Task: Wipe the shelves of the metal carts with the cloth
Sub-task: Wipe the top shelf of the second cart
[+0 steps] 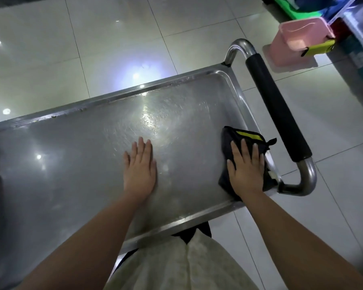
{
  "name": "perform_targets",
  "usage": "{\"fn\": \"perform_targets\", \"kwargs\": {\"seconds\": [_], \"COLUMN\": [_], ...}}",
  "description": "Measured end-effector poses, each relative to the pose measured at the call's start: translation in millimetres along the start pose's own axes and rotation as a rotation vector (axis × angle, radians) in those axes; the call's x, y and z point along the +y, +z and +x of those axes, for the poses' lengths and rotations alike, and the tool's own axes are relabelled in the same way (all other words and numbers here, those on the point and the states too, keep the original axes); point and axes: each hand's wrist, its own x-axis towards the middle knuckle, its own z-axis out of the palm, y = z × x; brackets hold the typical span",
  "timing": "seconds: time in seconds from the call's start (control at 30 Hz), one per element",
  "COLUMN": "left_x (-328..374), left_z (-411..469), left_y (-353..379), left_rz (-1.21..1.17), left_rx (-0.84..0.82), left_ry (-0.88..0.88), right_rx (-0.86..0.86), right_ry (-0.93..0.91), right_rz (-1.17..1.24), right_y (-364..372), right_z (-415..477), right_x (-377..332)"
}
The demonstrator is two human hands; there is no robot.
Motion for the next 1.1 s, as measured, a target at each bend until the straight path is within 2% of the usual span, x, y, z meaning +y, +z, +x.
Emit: {"fn": "perform_targets", "kwargs": {"seconds": [0.1, 0.3, 0.47, 0.53, 0.63, 0.7, 0.77, 0.83, 0.97, 1.1], "left_x": [-23.3, -26.8, -32.7, -33.6, -35.8, -37.7, -37.1, -36.1, -36.0, -35.9], "left_z": [29.2, 46.1, 51.1, 50.5, 47.3, 43.9, 42.0, 43.3, 47.6, 50.2], "left_y": [-4.4, -0.2, 0.5, -0.2, -1.9, -1.9, -1.7, -2.8, -1.9, -3.2], "left_rz": [0.035, 0.084, 0.062, 0.054, 0.034, 0.046, 0.051, 0.033, 0.037, 0.059], "left_rx": [0.016, -0.003, -0.007, -0.008, 0.004, 0.007, 0.008, 0.011, 0.003, 0.001], "left_ry": [-0.082, -0.051, -0.046, -0.048, -0.056, -0.055, -0.052, -0.056, -0.060, -0.053], "right_rx": [0.026, 0.049, 0.113, 0.122, 0.120, 0.072, 0.041, 0.038, 0.081, 0.058], "right_ry": [0.027, 0.045, 0.138, 0.042, -0.248, -0.407, -0.459, -0.382, -0.017, 0.193], "right_rz": [0.004, 0.033, 0.081, 0.082, 0.053, 0.025, 0.018, 0.029, 0.093, 0.099], "right_y": [3.7, 3.1, -2.9, -2.5, 4.1, 7.3, 7.4, 5.4, -10.5, -33.7], "right_z": [4.5, 19.0, 68.5, 78.9, 62.7, 45.5, 46.4, 59.2, 95.1, 130.9], "right_x": [-1.4, -5.4, -72.2, -121.1, -187.4, -206.5, -197.9, -173.9, -94.4, -43.4]}}
